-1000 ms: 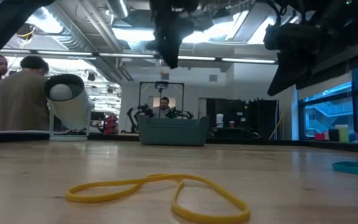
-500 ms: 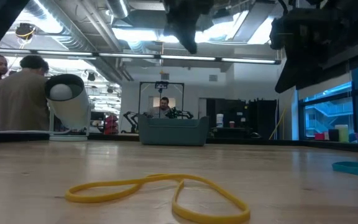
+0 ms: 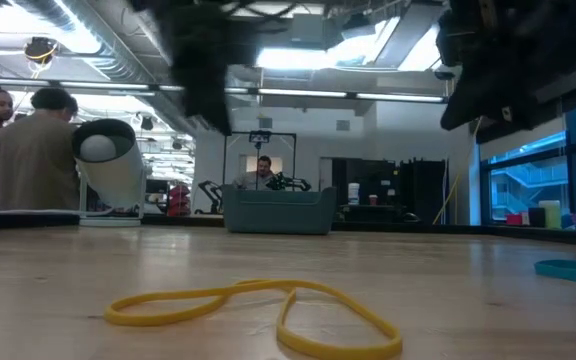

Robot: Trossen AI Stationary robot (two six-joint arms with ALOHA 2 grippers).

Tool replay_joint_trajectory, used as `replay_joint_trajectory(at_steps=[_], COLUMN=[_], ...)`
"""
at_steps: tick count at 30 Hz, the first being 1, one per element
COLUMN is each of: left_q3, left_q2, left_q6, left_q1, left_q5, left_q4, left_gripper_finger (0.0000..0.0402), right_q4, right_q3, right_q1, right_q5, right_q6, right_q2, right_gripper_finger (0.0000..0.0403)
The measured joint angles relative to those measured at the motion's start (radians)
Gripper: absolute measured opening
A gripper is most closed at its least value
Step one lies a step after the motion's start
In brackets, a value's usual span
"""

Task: Pick and place rubber bands into bin
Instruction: Put the blue rubber band into the blue bin

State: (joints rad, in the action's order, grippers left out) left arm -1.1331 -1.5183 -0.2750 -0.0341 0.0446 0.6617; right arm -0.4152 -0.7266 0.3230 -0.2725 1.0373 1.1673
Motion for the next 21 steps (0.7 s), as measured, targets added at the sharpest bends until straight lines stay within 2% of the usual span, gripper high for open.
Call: replay_joint_trajectory(at_steps=[4,9,13,16,21], left_q3=[0.225,0.421,0.513,0.555,0.602], left_q2=[0.190,0.386,0.502,0.563,0.620], left_q6=[-0.076,-0.128,-0.155,-0.157,-0.159], left_q1=[0.023,0.047,0.065,0.076,0.080], left_q5=[-0.001,0.000,0.001,-0.002,0.000], left_q4=[-0.109,-0.190,-0.201,-0.195,-0.190], left_gripper_finger=[0.0002,0.0001,0.0002,0.0001,0.0002], right_q4=[-0.042,-0.220,-0.396,-0.497,-0.612], right_q3=[-0.119,-0.353,-0.546,-0.654,-0.736], right_q1=[0.018,0.021,0.021,0.025,0.042], right_q5=[0.001,0.021,0.082,0.170,0.307], right_q6=[0.005,-0.036,-0.010,0.039,0.175], right_q2=[0.116,0.291,0.418,0.501,0.606], right_gripper_finger=[0.0001,0.0000,0.0000,0.0000,0.0006])
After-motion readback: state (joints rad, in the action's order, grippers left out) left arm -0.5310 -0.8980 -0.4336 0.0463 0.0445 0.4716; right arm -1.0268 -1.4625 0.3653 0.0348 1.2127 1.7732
